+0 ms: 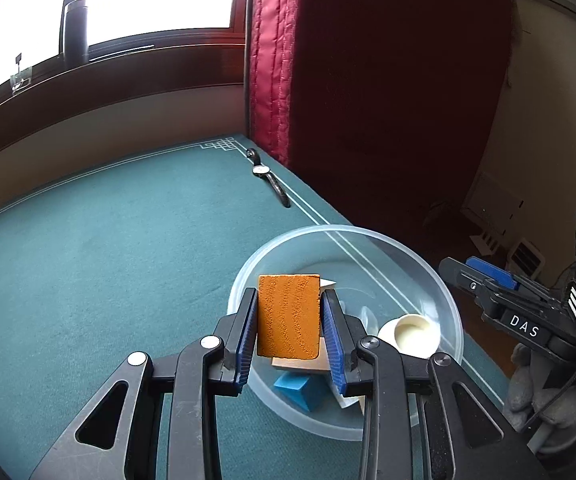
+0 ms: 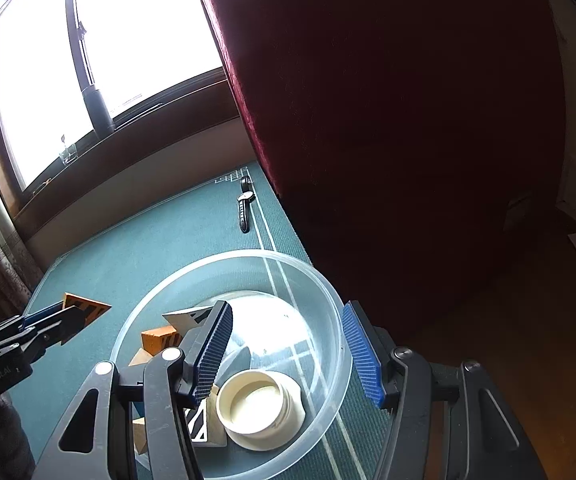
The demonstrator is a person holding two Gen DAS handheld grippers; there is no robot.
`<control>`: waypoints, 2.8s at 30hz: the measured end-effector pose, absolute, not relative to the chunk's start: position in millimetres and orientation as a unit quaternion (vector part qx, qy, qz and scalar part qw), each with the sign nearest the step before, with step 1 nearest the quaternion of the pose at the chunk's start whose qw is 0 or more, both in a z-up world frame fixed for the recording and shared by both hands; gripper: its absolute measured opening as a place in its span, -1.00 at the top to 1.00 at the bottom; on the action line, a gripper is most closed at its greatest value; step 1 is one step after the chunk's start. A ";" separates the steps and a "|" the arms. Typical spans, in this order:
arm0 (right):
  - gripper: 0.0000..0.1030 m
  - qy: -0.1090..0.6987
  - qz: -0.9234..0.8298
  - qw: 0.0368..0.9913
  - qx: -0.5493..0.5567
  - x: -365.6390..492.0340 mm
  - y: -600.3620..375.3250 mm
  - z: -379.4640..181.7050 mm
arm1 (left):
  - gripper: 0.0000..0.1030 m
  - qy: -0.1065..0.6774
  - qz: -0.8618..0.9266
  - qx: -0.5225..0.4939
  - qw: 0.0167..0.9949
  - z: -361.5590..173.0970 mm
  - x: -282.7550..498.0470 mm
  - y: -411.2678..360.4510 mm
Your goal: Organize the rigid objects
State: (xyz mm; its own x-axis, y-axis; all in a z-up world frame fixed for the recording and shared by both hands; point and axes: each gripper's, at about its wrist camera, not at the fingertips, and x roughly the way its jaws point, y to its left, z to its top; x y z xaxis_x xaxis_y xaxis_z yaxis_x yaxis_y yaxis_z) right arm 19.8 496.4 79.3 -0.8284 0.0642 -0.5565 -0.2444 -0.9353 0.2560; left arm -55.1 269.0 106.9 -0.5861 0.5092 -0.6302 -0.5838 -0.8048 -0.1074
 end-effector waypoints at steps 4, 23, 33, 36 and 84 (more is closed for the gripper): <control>-0.18 0.163 0.944 0.078 -0.276 21.2 496.7 81.8 | 0.38 0.068 0.883 -0.337 0.321 105.7 -55.4 289.0; -0.75 0.178 0.943 0.082 -0.268 21.6 500.5 82.4 | -0.40 0.048 0.882 -0.360 0.301 96.5 -55.7 284.5; -0.86 0.181 0.942 0.079 -0.271 20.9 500.0 79.6 | -0.42 0.063 0.892 -0.350 0.280 95.7 -46.5 276.9; -0.92 0.178 0.942 0.072 -0.276 19.7 498.4 78.6 | -0.50 0.059 0.893 -0.349 0.277 95.7 -44.5 272.8; -0.99 0.026 0.951 0.086 -0.295 75.3 431.6 81.7 | -0.95 0.081 0.933 -0.287 0.201 107.0 5.2 238.4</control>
State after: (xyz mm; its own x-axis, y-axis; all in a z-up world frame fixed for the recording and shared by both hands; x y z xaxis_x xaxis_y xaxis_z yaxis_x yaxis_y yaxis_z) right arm 75.3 431.6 81.7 -0.8117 0.1482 -0.5650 -0.1793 -0.9838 -0.0003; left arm 5.2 238.4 107.0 -0.7544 0.3293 -0.5678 -0.4225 -0.9056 0.0361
